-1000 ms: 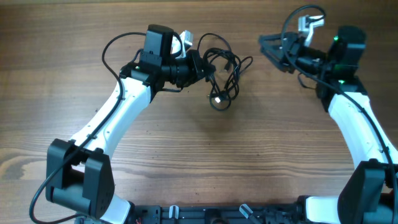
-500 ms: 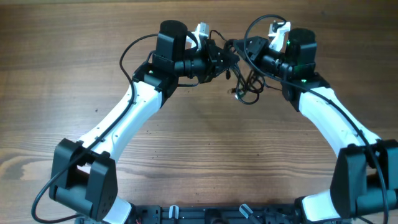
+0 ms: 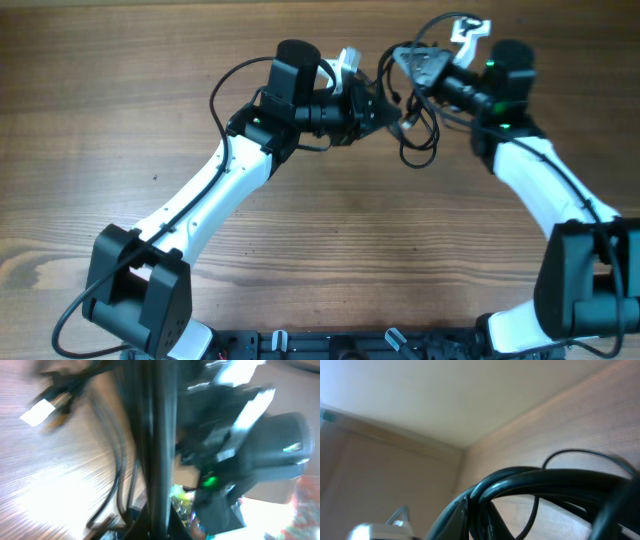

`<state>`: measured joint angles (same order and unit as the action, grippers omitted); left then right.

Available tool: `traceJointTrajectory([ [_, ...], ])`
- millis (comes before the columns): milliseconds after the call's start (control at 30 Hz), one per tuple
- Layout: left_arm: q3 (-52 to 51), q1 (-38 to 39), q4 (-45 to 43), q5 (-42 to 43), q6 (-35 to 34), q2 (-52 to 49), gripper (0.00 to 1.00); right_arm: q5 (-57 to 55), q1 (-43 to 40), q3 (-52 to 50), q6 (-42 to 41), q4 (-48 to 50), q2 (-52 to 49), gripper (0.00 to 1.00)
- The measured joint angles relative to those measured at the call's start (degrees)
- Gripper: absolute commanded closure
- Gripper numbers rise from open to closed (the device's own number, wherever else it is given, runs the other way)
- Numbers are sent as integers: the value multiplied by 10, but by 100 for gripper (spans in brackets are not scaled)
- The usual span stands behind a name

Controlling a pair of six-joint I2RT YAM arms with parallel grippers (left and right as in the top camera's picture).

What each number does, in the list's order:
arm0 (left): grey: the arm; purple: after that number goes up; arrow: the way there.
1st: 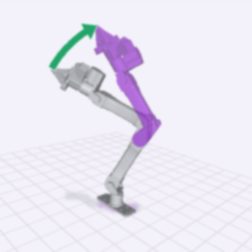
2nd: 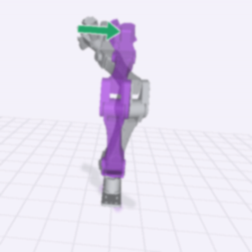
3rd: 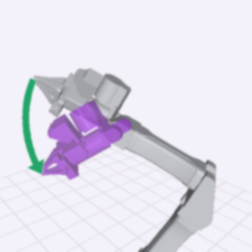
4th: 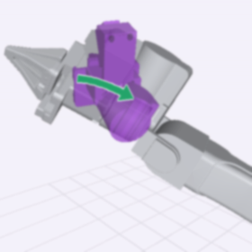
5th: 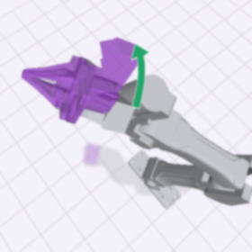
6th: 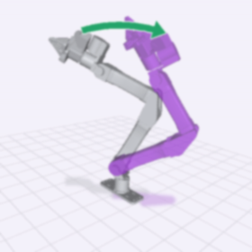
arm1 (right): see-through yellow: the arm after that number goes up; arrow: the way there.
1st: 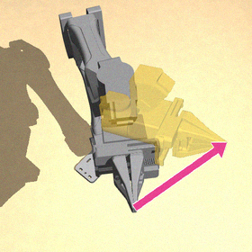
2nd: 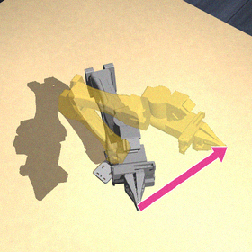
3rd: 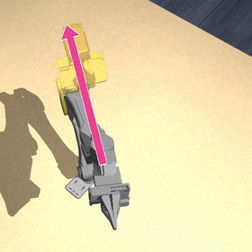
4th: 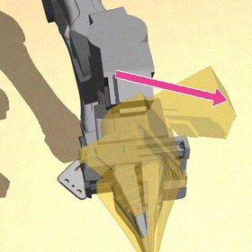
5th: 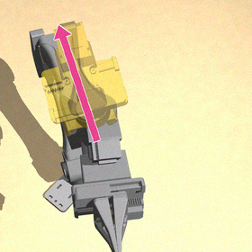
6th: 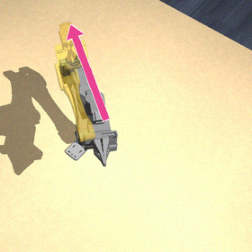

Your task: Untangle cables

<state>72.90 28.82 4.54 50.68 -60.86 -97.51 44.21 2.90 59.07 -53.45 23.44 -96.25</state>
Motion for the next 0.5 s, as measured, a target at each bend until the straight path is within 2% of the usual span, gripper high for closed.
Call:
traceJointTrajectory([
  [67,5,-2,108,-21,66,0,96,72,-61,-1,-35,59,-1,95],
  [133,4,-10,218,-92,116,0,96,136,-139,-3,-101,144,-1,95],
  [233,2,-21,291,-222,147,0,96,207,-226,-4,-195,235,1,95],
  [333,1,-23,321,-337,156,0,96,233,-283,-4,-220,210,1,95],
  [367,1,-24,324,-361,159,0,96,233,-299,-3,-215,174,2,95],
  [400,1,-24,324,-375,162,0,96,233,-308,-2,-202,135,2,88],
  [467,0,-24,316,-380,168,0,96,236,-308,0,-161,69,2,66],
  [500,-1,-24,300,-369,171,0,96,238,-299,0,-139,34,2,60],
])
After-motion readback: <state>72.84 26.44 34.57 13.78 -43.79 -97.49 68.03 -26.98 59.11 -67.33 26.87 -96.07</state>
